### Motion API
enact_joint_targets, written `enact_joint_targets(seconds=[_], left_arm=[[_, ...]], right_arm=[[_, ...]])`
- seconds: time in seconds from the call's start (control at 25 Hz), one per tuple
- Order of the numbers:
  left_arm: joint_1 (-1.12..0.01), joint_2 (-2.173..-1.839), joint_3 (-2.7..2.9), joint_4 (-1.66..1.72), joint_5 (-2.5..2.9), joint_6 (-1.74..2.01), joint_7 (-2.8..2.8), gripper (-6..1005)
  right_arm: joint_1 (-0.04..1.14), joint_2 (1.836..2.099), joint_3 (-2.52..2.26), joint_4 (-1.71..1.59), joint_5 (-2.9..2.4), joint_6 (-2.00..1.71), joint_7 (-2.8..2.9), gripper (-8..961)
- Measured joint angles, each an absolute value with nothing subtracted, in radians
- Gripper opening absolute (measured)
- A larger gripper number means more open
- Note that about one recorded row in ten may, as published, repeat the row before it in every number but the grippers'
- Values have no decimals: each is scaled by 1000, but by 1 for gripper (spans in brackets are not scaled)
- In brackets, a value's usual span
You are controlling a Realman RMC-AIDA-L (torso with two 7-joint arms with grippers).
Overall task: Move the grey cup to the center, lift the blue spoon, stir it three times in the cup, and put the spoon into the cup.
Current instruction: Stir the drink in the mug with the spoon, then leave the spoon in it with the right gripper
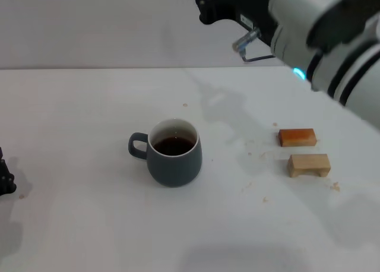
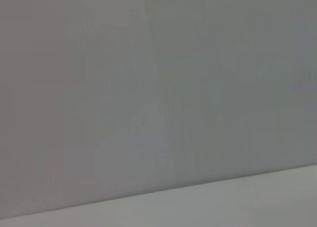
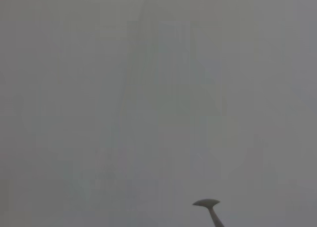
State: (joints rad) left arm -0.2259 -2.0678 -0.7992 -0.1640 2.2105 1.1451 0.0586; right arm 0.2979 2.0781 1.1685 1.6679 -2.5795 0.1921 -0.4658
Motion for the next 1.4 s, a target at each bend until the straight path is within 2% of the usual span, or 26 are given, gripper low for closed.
enact_joint_targets(seconds=[0.16,0.32,0.68,0.92,1.4], left_arm=[[-226,-2068,-799,-164,2210,1146,59,-2],[-222,-2068,-799,-166,2210,1159,59,-2],[-218,-2066,-803,-166,2210,1202,57,-2],[-218,-2065,-805,-166,2209,1216,57,-2],[-199,-2066,-807,-166,2205,1252,57,-2]], right_arm=[[351,2078,1249,1744,-2583,449,-353,162],[470,2074,1383,1856,-2595,883,-165,163],[599,2072,1477,2007,-2651,1400,13,163],[606,2068,1449,2014,-2659,1476,65,164],[600,2077,1403,2031,-2654,1550,164,164]])
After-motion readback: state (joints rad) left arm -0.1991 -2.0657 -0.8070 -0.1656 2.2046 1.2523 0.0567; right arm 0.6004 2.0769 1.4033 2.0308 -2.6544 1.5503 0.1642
